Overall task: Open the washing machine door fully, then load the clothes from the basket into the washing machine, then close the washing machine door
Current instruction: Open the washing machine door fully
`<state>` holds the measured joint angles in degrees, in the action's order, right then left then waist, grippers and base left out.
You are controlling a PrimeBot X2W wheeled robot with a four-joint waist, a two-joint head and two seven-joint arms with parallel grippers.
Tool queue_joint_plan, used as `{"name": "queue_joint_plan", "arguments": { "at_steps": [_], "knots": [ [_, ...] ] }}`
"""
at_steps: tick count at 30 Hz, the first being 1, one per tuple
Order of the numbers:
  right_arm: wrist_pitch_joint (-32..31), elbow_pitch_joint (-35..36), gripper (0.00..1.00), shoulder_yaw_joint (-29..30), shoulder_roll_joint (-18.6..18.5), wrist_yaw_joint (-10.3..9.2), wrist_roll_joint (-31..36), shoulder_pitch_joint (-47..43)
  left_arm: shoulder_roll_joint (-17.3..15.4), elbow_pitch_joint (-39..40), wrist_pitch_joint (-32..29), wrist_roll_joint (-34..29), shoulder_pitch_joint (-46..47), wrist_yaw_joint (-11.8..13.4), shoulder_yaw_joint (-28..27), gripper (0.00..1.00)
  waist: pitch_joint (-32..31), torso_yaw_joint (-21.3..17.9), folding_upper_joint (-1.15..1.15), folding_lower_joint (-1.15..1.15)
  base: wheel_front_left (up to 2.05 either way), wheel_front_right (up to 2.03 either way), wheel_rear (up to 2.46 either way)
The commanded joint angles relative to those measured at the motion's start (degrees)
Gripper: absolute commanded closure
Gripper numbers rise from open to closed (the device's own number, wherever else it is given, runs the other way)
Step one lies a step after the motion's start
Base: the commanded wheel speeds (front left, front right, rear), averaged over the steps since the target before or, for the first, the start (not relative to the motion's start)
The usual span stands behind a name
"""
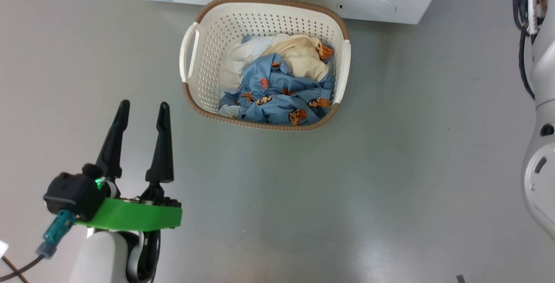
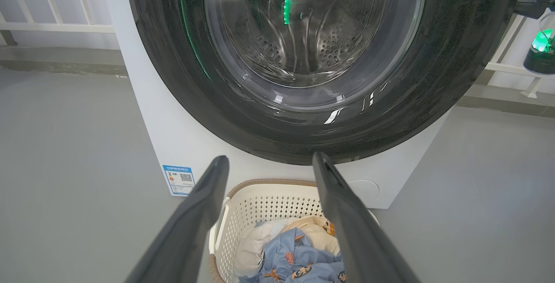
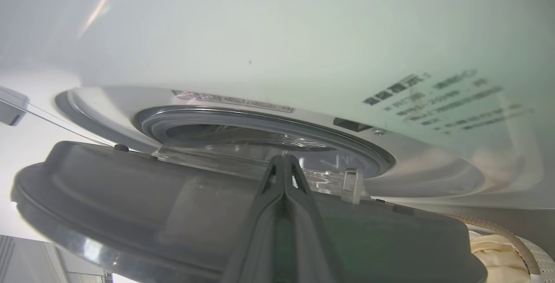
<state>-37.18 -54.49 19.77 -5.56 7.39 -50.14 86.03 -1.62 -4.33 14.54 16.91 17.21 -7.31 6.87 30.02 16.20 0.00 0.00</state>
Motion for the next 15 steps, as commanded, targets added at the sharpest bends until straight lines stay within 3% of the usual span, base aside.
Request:
{"name": "queue_joint_plan", "arguments": {
  "at_steps": [1, 8, 15],
  "knots": [
    [-1.06, 1.63, 1.0, -0.5, 2.64, 0.1, 0.31, -1.2, -1.26, 1.42, 0.46, 0.14, 0.94, -0.18, -2.12, 0.0, -0.36, -0.08, 0.0, 0.0, 0.0, 0.0, 0.0],
    [-3.65, 2.63, 1.0, 0.93, 2.63, 0.1, 1.7, -2.34, -1.26, 1.82, 0.46, 0.19, 0.65, -0.18, -2.38, 0.0, -0.15, 0.12, 0.0, 0.0, 0.0, 0.0, 0.0],
    [-8.85, 5.4, 1.0, -0.75, 2.67, 0.1, -1.01, -3.97, -1.26, 1.91, 0.46, 0.06, 0.71, -0.18, -2.82, 0.0, -0.74, 0.13, 0.0, 0.0, 0.0, 0.0, 0.0]
  ]
}}
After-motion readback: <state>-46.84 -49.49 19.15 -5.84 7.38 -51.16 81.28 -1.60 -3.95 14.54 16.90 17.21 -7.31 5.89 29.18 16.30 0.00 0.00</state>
